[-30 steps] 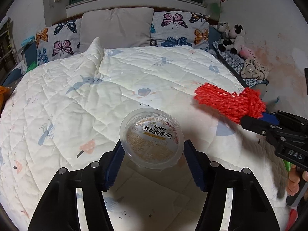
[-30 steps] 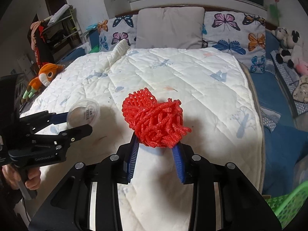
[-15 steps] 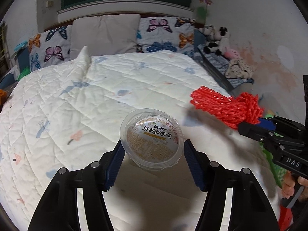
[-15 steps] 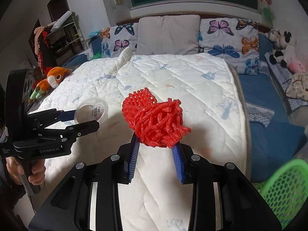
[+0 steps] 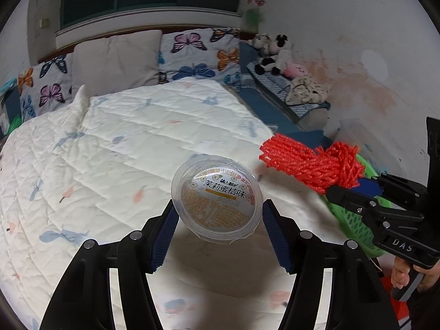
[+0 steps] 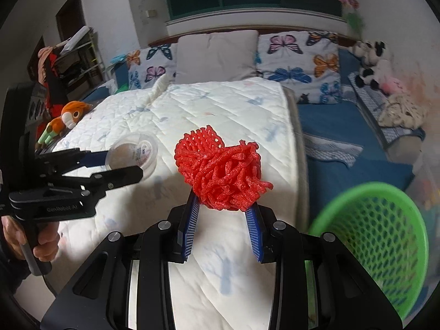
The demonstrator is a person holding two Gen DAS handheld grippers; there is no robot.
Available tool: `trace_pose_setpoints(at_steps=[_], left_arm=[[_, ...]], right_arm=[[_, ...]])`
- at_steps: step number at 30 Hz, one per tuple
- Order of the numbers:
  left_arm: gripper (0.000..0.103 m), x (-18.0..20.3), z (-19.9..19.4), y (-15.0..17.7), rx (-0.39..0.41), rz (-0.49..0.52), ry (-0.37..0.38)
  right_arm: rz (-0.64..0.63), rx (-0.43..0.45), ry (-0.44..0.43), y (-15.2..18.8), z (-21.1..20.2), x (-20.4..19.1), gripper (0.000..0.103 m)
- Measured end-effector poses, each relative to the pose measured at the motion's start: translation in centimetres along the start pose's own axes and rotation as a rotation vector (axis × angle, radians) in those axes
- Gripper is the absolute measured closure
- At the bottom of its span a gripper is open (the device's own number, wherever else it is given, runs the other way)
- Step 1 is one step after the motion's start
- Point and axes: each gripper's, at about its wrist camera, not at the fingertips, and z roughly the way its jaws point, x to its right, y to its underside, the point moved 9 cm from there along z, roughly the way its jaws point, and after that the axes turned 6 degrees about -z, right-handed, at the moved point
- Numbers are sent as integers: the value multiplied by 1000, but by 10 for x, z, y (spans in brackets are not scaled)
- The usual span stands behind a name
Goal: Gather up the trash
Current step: 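Carry the red net with the right while the left carries the tub toward the basket, then open the right gripper to drop the net while the left releases the tub into the basket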
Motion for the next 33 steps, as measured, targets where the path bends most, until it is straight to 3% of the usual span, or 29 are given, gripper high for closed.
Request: trace_pose_setpoints(at_steps=[22, 24, 26, 33], left_arm=[[42, 149, 10, 16, -32, 172, 147], [42, 156, 12, 16, -36, 182, 152], [42, 165, 15, 18, -42, 190, 159], [42, 193, 27, 31, -72, 231, 178]], right_arm=[[232, -50, 272, 111, -86, 134, 66], [252, -63, 279, 119, -88, 140, 60], [268, -68, 287, 124, -90, 146, 45], [314, -65, 301, 142, -103, 161, 41]])
